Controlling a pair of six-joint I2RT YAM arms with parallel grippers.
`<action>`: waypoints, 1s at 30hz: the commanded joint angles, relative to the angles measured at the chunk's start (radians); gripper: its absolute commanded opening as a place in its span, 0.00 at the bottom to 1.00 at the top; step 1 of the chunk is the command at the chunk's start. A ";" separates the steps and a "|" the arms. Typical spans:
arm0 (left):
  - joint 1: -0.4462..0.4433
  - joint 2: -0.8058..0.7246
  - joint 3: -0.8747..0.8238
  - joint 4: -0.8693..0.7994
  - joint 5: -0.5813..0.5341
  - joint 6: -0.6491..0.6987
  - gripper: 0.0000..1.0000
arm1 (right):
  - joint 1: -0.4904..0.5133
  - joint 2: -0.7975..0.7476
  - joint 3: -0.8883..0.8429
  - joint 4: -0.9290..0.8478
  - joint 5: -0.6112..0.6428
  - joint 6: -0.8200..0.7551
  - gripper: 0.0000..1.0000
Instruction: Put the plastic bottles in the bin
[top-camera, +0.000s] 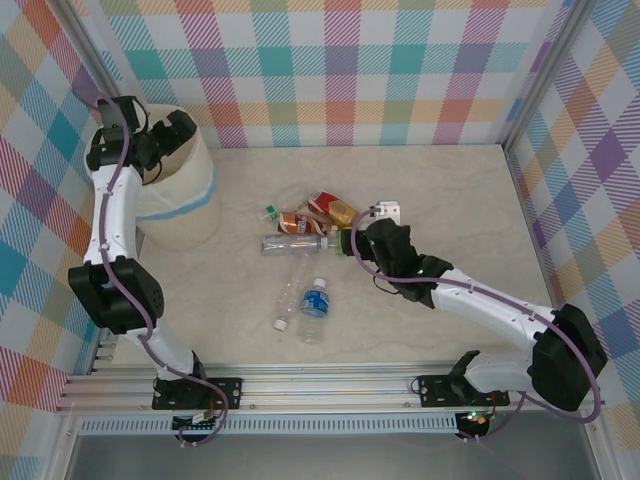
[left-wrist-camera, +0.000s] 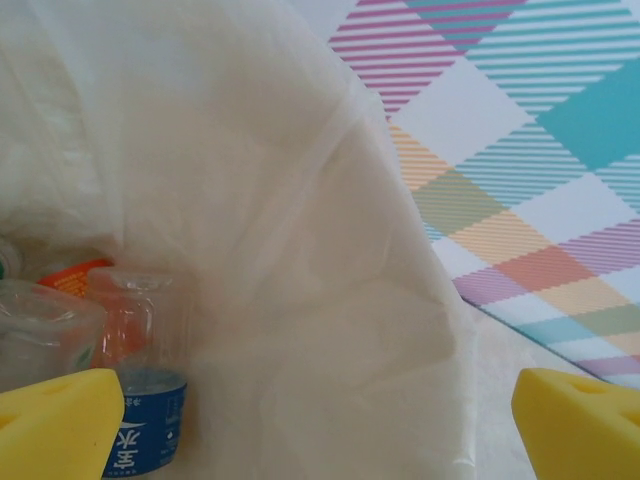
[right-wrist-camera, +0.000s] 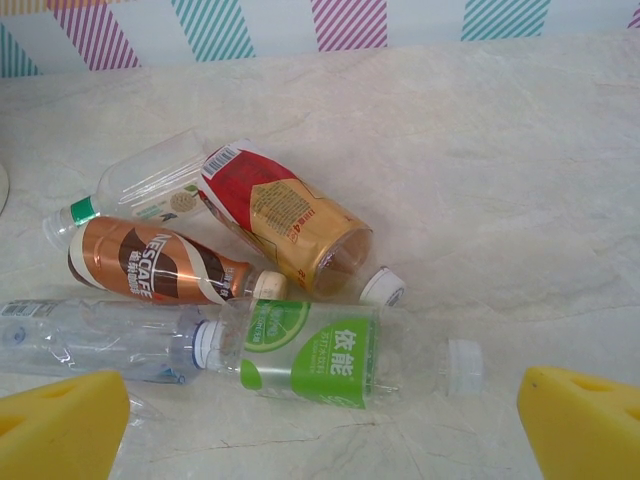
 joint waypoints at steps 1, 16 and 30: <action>-0.044 -0.065 0.026 -0.033 -0.028 0.048 1.00 | -0.004 -0.016 0.017 -0.011 0.025 0.033 1.00; -0.350 -0.302 -0.285 0.086 -0.237 0.050 1.00 | -0.006 -0.046 -0.027 -0.037 0.040 0.195 1.00; -0.604 -0.432 -0.703 0.154 -0.202 -0.026 1.00 | -0.006 -0.100 -0.085 -0.144 -0.023 0.316 1.00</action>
